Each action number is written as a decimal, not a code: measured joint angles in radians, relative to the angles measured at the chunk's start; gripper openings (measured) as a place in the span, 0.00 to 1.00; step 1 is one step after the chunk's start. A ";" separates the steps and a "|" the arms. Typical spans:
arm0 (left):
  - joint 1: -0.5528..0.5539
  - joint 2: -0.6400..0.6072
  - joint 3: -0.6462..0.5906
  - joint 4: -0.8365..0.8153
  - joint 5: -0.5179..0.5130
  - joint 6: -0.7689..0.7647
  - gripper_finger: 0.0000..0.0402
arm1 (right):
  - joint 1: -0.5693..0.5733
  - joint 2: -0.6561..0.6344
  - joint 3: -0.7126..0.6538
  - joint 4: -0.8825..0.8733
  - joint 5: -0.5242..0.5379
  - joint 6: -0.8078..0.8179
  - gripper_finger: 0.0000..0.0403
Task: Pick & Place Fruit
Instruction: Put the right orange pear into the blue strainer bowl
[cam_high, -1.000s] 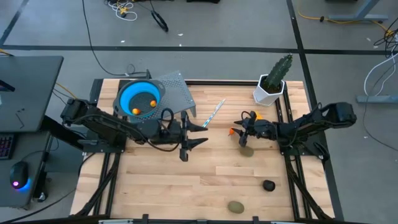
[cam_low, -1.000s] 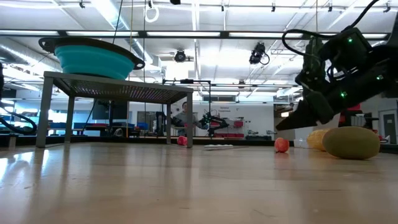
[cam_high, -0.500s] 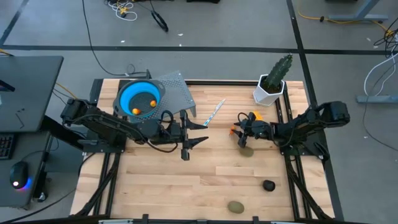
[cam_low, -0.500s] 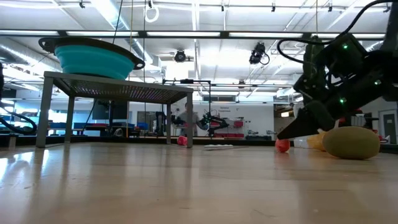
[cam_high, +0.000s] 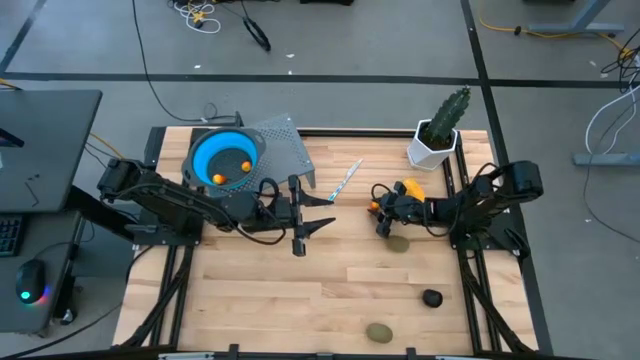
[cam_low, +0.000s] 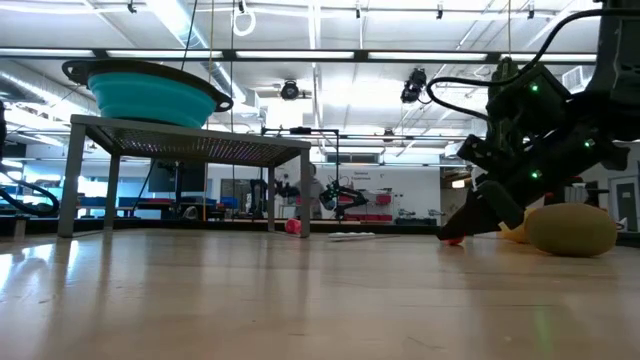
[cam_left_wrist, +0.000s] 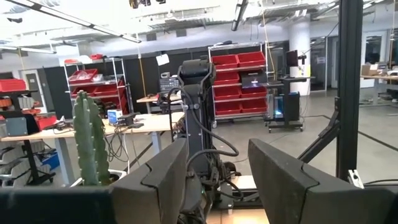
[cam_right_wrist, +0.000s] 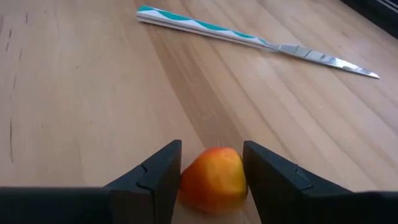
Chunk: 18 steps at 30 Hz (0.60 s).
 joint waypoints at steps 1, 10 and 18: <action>0.000 0.000 0.000 0.000 0.000 0.000 0.46 | 0.000 0.000 0.000 -0.001 0.000 0.000 0.45; 0.000 0.000 0.000 0.000 0.000 -0.001 0.46 | 0.000 0.000 0.001 -0.044 -0.005 0.045 0.45; 0.000 0.000 0.000 0.000 0.000 -0.001 0.46 | 0.000 0.000 0.001 -0.062 -0.007 0.057 0.44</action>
